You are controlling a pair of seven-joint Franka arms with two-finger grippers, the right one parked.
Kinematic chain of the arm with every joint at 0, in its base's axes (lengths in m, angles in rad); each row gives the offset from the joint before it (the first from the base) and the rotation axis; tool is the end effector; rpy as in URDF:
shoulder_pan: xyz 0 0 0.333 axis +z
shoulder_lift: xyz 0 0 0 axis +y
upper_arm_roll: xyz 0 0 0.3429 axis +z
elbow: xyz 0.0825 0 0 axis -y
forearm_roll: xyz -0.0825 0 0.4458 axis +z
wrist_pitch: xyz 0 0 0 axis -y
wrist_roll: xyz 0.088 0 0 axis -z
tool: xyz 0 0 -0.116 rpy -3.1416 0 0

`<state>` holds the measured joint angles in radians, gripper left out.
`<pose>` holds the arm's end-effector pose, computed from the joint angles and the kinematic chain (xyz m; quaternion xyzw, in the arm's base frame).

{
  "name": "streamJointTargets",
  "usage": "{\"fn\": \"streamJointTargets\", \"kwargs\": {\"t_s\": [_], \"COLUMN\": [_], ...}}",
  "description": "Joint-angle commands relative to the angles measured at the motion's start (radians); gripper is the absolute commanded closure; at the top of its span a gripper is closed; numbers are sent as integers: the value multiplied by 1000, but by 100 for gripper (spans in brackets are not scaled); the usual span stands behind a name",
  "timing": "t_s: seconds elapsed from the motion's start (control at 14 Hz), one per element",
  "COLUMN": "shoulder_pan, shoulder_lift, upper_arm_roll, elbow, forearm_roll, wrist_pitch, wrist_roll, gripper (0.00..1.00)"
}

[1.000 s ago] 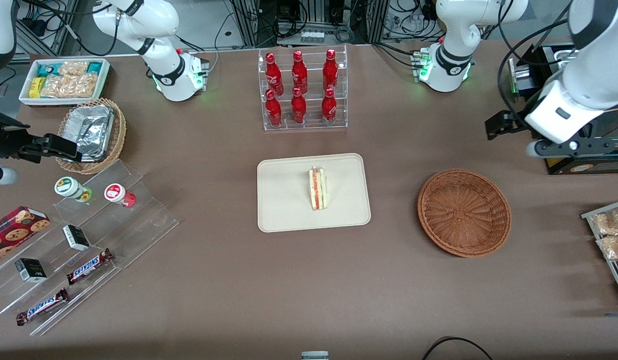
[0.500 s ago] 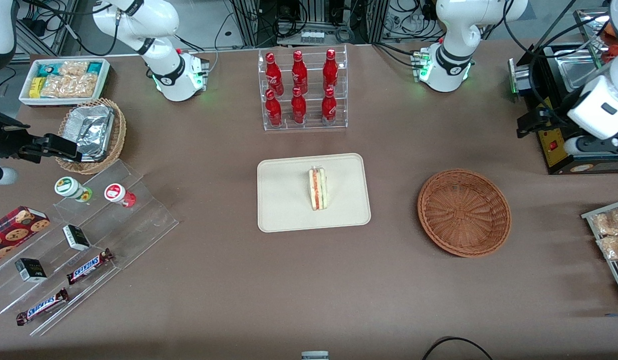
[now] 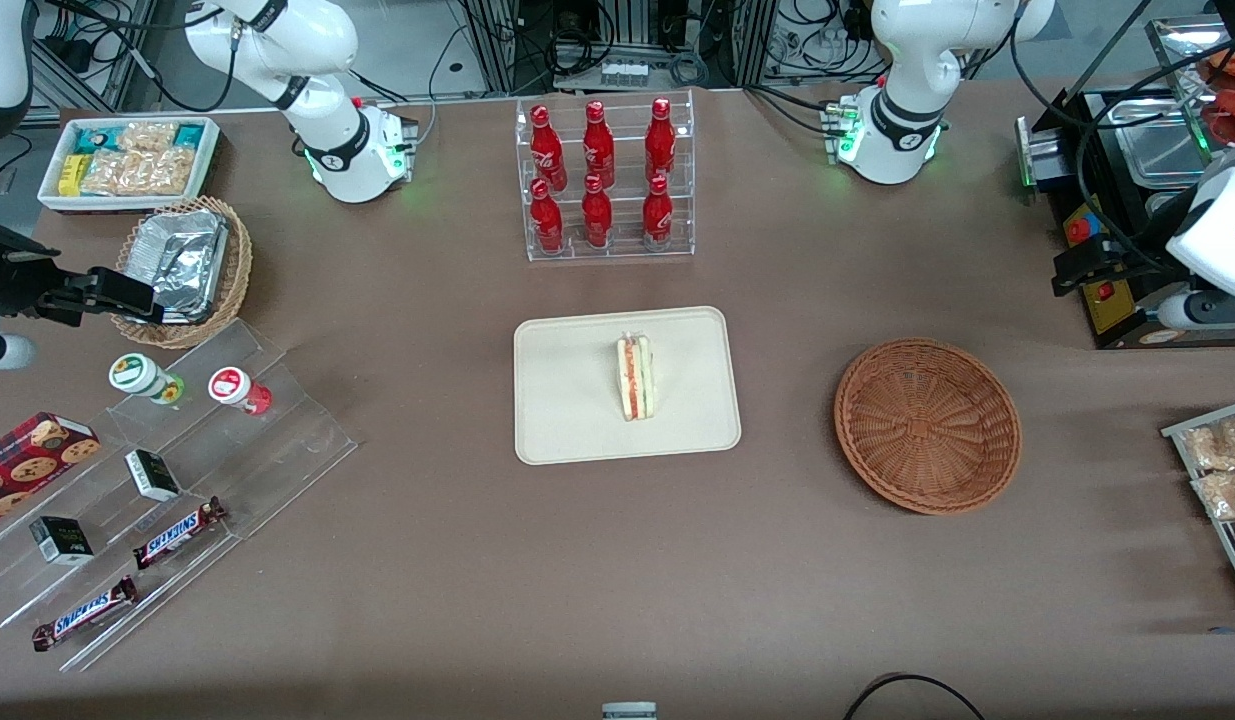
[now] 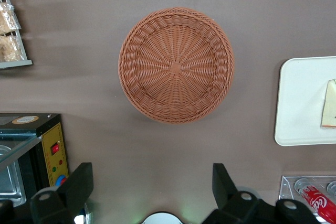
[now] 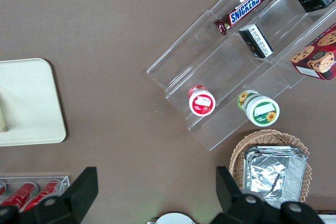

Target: Place sandwich from basket to tray

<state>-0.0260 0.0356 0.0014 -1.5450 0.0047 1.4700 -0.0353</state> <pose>0.6157 -0.0146 0.6259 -0.9985 -0.0054 0.0552 0.0040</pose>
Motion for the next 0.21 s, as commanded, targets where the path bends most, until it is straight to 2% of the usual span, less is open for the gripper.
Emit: {"fn": "streamJointTargets", "kwargs": {"t_s": [0.0, 0.14], "shoulder_pan": [8, 6], "shoulder_lift": [21, 27], "upper_arm_roll": [-8, -9], "elbow": [36, 36], "forearm_roll": [8, 8], "wrist_pitch": [-4, -1], "wrist_roll": [-17, -46], "gripper": [0, 0]}}
